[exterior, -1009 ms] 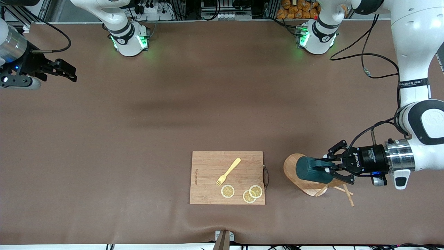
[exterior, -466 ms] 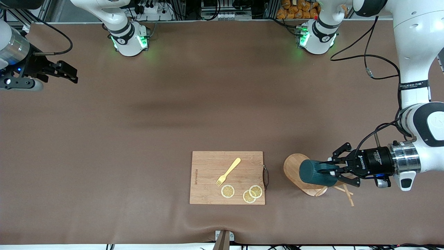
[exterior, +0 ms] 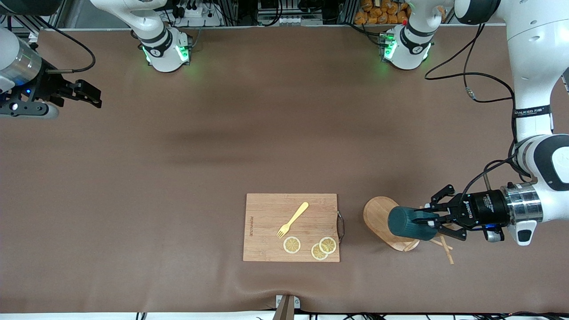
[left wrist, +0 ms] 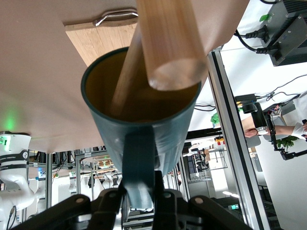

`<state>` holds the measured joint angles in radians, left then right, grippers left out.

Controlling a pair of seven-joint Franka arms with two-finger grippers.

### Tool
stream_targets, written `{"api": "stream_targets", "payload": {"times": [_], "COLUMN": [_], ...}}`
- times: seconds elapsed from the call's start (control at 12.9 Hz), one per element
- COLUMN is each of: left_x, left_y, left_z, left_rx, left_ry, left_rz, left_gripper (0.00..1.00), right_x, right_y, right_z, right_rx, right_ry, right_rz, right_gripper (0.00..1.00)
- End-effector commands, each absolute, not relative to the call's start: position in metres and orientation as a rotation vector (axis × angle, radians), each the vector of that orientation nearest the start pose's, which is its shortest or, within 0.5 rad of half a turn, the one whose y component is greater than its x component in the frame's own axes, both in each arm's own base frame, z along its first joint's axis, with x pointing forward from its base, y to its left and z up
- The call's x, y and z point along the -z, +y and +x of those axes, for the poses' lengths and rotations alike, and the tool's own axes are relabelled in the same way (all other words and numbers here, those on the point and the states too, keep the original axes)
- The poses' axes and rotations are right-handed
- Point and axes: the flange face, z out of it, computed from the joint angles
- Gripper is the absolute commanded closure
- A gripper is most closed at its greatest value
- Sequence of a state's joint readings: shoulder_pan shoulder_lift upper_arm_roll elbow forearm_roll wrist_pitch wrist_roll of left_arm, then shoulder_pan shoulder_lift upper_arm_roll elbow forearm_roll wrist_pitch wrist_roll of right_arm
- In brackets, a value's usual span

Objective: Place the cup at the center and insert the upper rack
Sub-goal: 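Open the left gripper to release the mug on the peg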

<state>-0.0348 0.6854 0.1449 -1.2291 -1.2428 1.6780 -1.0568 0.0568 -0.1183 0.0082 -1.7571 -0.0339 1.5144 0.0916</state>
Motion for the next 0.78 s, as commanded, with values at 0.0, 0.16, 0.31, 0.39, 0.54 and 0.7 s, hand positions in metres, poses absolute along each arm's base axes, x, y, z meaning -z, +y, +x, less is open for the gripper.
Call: {"api": "stream_targets", "payload": {"times": [0.0, 0.16, 0.31, 0.39, 0.54, 0.7], "left_x": [-0.411, -0.411, -0.410, -0.403, -0.397, -0.397], "left_y": [-0.037, -0.034, -0.031, -0.031, -0.029, -0.027], "left_z": [0.740, 0.741, 0.742, 0.742, 0.744, 0.744], "left_rx": [0.817, 0.813, 0.805, 0.805, 0.810, 0.816], "left_ry": [1.347, 1.347, 1.327, 1.321, 1.323, 1.323], "left_rz": [1.565, 1.561, 1.551, 1.555, 1.543, 1.517], "left_gripper": [1.00, 1.00, 1.00, 1.00, 1.00, 1.00], "right_x": [-0.598, -0.597, -0.597, -0.597, -0.597, -0.598], "right_y": [0.031, 0.030, 0.031, 0.031, 0.031, 0.034], "right_z": [0.505, 0.506, 0.507, 0.507, 0.507, 0.508], "right_rx": [-0.178, -0.176, -0.165, -0.164, -0.164, -0.149], "right_ry": [0.054, 0.056, 0.050, 0.050, 0.048, 0.040], "right_rz": [-3.201, -3.204, -3.215, -3.216, -3.217, -3.217], "right_gripper": [0.00, 0.00, 0.00, 0.00, 0.00, 0.00]}}
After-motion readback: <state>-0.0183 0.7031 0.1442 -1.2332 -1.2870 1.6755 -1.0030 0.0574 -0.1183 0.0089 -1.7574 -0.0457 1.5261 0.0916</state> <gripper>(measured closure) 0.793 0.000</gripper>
